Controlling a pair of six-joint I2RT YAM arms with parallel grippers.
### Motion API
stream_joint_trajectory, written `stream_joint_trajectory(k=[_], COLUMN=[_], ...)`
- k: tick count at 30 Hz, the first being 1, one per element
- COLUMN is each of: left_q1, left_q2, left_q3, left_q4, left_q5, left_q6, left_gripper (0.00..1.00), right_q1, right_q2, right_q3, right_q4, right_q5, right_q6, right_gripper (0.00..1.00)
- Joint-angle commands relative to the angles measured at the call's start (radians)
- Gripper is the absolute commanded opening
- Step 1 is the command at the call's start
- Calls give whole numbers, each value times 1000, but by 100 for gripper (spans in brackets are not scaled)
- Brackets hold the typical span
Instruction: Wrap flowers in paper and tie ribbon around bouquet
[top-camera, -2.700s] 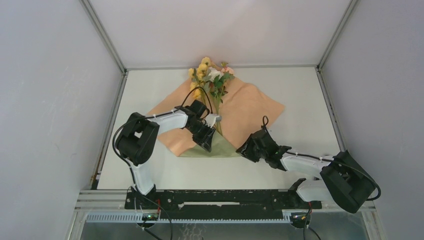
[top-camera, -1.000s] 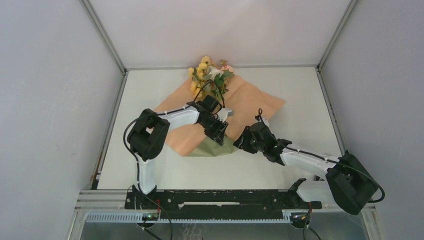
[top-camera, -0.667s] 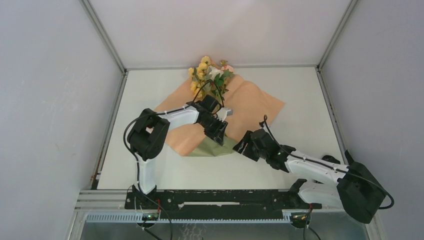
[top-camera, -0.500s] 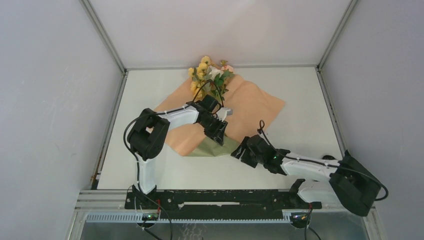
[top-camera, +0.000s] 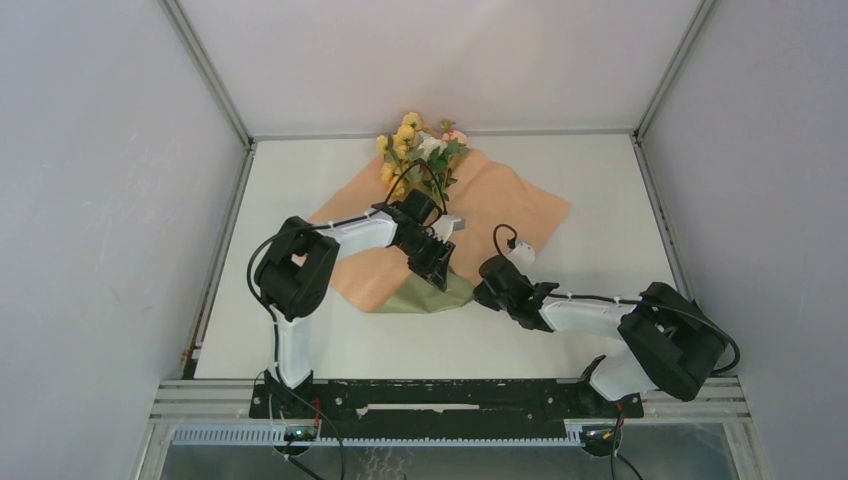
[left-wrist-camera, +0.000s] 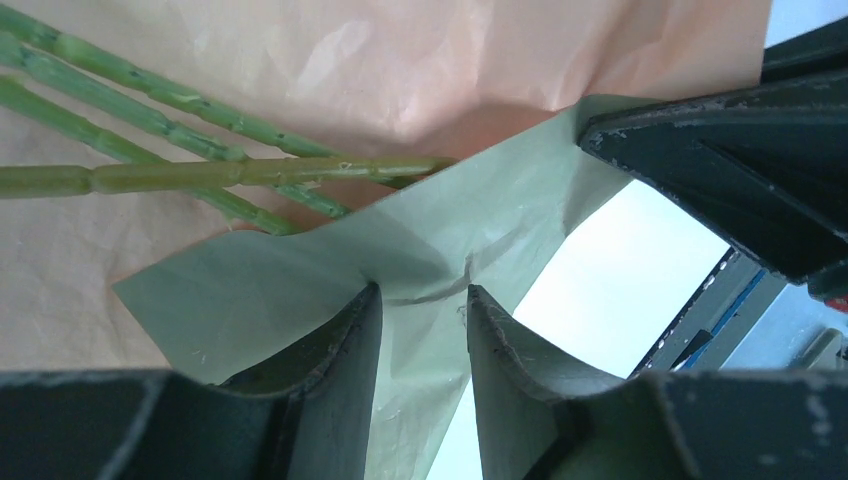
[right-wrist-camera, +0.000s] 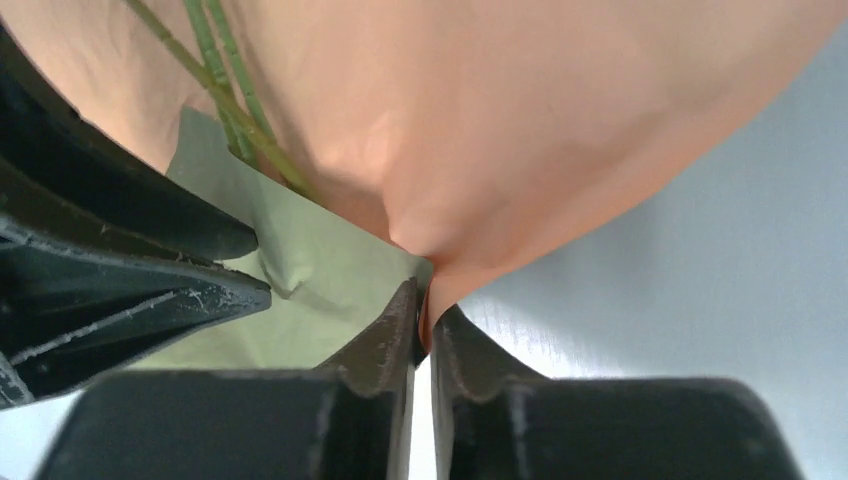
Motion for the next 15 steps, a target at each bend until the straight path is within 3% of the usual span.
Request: stream_joint_trajectory(k=[1,5,9,15], left_q1=[20,38,78,134], left_q2=[9,-38,-139,-262], left_q3=[27,60,71,-75], left_q4=[1,-73,-177,-168], left_q5=[-26,3,36,-14], left_q6=[23,84,163,199], left_gripper=[43,49,59,73], right_q1=[41,75,79,110], right_q2=[6,4,-8,1], right_q3=[118,185,199,228], right_q4=[-89,-172,-191,-233], right_q5=[159,232,239,274], right_q6=[-213,-320,-365,-423], right_gripper=[11,0,0,0])
